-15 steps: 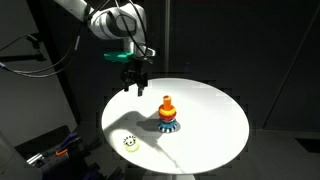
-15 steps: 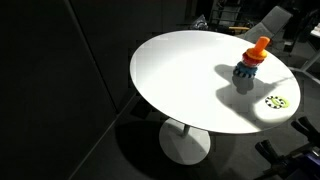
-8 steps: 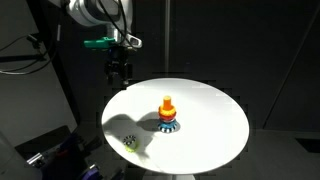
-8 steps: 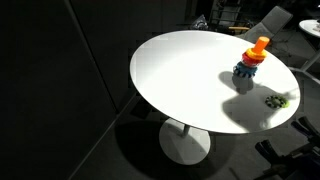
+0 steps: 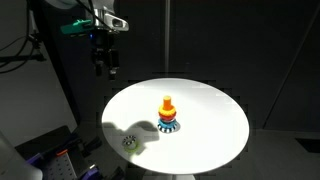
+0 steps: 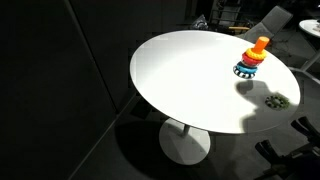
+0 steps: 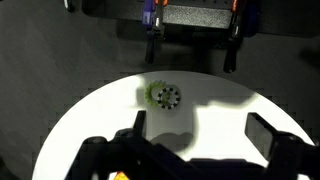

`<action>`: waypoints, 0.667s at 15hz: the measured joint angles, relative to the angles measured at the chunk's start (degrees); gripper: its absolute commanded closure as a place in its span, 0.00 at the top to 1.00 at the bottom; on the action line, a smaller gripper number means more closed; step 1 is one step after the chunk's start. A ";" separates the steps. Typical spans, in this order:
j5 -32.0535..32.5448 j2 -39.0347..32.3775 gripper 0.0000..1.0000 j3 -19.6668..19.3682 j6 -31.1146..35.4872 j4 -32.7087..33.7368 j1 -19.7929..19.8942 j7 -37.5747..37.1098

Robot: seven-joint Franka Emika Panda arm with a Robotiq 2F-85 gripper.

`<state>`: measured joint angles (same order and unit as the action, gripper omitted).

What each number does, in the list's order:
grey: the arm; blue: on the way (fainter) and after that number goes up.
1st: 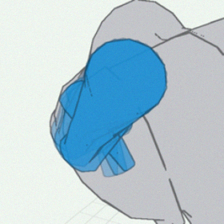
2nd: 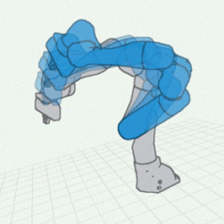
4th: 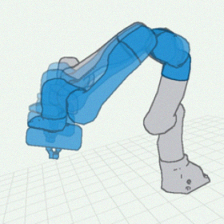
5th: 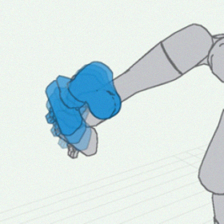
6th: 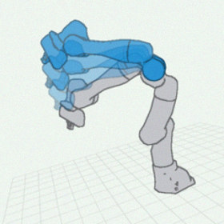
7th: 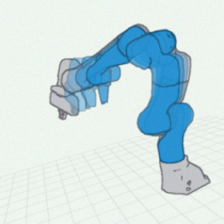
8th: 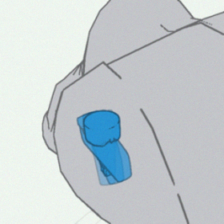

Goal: Put the orange ring on the orange stand

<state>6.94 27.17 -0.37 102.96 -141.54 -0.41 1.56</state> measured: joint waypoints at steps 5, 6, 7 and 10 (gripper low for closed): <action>-1.03 8.65 1.00 -1.12 0.00 -3.11 0.46 0.00; -1.07 9.97 1.00 -1.43 0.00 -3.50 0.49 0.00; -1.09 11.16 1.00 -1.76 0.00 -3.84 0.53 0.00; -1.30 13.57 1.00 -2.65 0.00 -4.29 0.79 0.00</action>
<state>5.64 40.73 -3.02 102.96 -145.83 0.39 1.56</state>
